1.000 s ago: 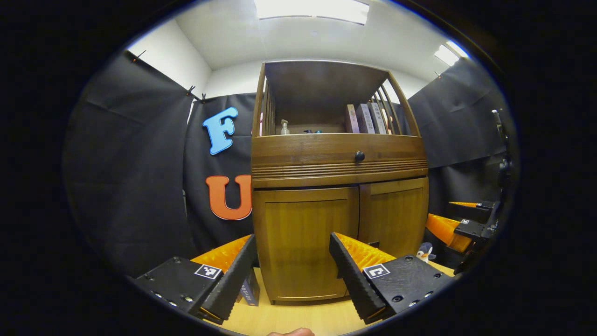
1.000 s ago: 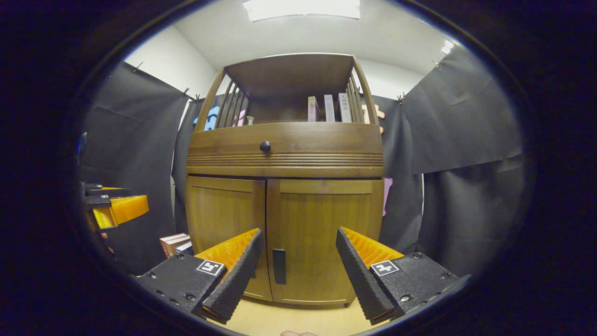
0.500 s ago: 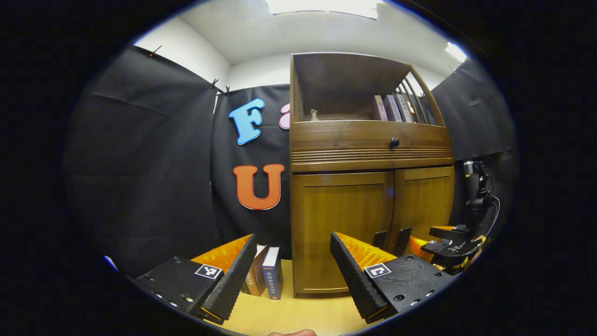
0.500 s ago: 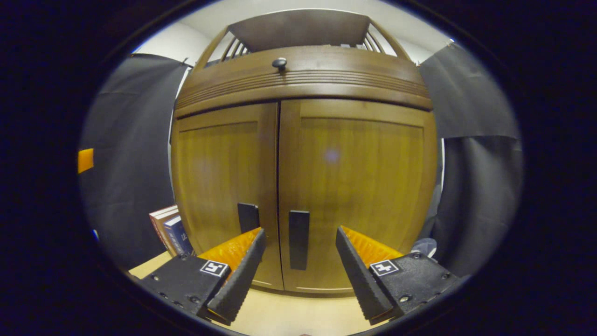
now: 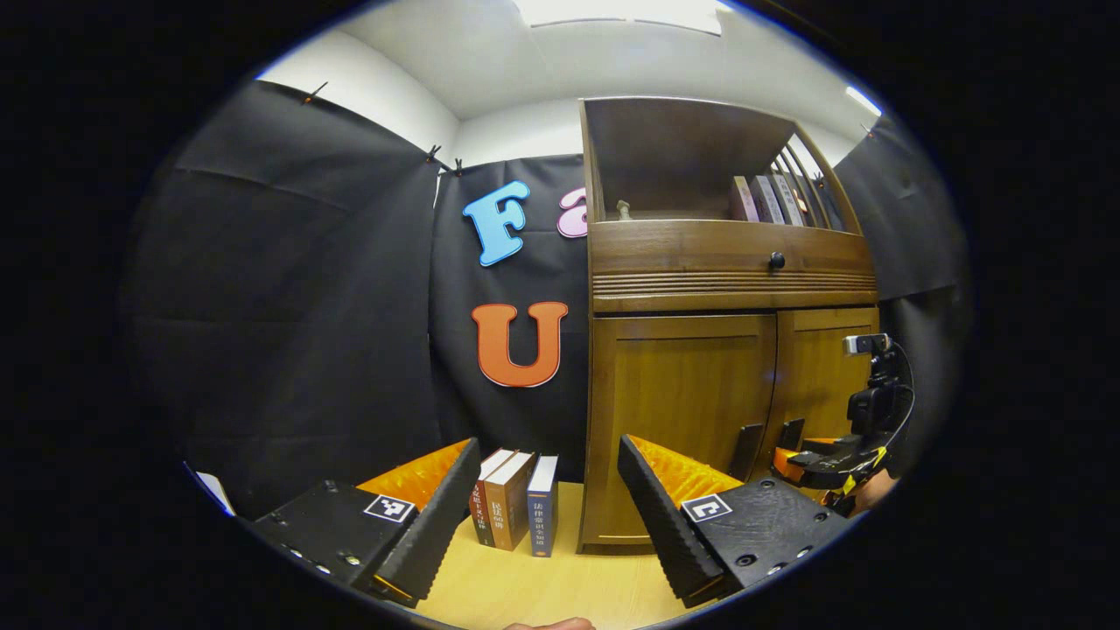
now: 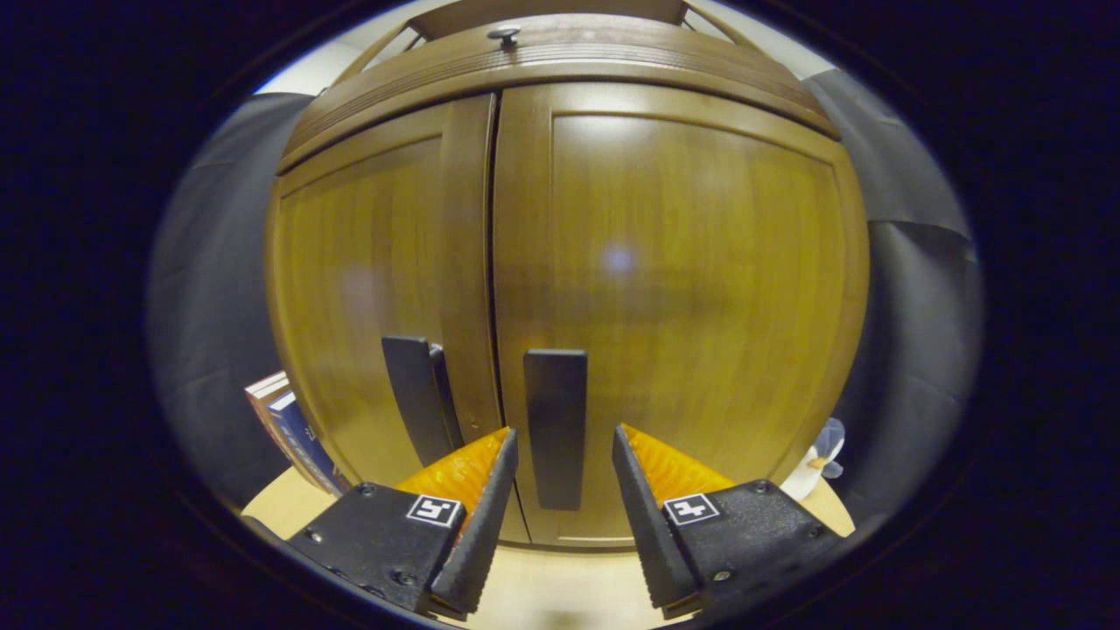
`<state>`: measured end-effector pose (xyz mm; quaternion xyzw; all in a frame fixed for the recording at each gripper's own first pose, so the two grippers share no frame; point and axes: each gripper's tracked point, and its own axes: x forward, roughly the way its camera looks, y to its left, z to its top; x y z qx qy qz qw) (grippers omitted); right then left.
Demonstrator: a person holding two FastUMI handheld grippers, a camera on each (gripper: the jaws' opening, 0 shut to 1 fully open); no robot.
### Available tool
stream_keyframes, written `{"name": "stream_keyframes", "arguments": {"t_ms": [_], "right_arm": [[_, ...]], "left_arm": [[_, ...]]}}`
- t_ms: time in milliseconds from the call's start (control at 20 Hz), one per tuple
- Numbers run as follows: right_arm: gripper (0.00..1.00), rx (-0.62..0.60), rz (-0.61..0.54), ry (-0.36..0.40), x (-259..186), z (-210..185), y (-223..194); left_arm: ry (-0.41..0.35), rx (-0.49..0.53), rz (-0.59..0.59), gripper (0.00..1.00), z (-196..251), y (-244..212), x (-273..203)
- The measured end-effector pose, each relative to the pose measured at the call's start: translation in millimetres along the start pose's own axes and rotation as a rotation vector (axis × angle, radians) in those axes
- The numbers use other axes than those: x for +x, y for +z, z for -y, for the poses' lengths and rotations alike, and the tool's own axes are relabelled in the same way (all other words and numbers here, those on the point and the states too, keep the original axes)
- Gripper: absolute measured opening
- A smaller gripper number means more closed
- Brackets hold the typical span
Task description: Open the right door of the double-door shoe cabinet with the right hand, and open the left door with the left hand.
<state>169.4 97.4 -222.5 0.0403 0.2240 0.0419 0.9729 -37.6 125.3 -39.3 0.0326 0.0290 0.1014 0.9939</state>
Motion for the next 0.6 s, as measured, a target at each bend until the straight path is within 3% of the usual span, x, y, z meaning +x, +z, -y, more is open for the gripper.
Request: {"name": "stream_keyframes", "arguments": {"t_ms": [300, 400, 500, 600], "right_arm": [[0.61, 0.004, -0.036, -0.040, 25.1, 3.5, -12.3], [0.55, 0.048, -0.034, -0.010, 28.1, -1.1, -13.6], [0.42, 0.039, -0.027, -0.010, 26.7, -4.3, -13.0], [0.37, 0.030, -0.025, -0.004, 26.1, -5.5, -12.5]], "left_arm": [[-0.005, 0.034, 0.002, 0.95, 3.7, -2.2, -3.5], [0.001, 0.040, -0.002, 0.96, 2.5, -4.0, -3.6], [-0.010, 0.033, -0.015, 0.96, 6.4, -7.9, -2.6], [-0.020, 0.033, -0.027, 0.96, 10.9, -8.9, -0.7]]}}
